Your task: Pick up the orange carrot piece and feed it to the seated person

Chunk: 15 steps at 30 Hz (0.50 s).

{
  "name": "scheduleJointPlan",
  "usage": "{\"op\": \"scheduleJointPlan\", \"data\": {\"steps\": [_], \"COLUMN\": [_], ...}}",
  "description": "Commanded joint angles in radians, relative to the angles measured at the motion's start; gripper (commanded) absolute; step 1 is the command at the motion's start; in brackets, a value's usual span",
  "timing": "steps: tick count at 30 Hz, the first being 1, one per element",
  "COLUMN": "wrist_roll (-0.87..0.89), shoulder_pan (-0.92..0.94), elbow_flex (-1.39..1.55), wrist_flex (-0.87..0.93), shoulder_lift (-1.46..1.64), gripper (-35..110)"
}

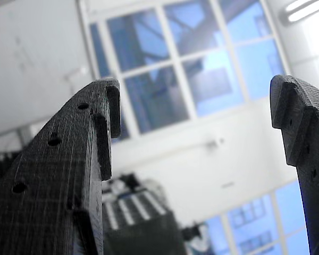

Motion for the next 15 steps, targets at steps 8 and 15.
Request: {"op": "scheduleJointPlan", "data": {"steps": [8, 15], "wrist_roll": [-0.012, -0.012], "shoulder_pan": [0.178, 0.310], "elbow_flex": [-0.066, -0.058], "wrist_flex": [-0.014, -0.014], "shoulder_lift": [-0.009, -0.009], "gripper": [22, 22]}}
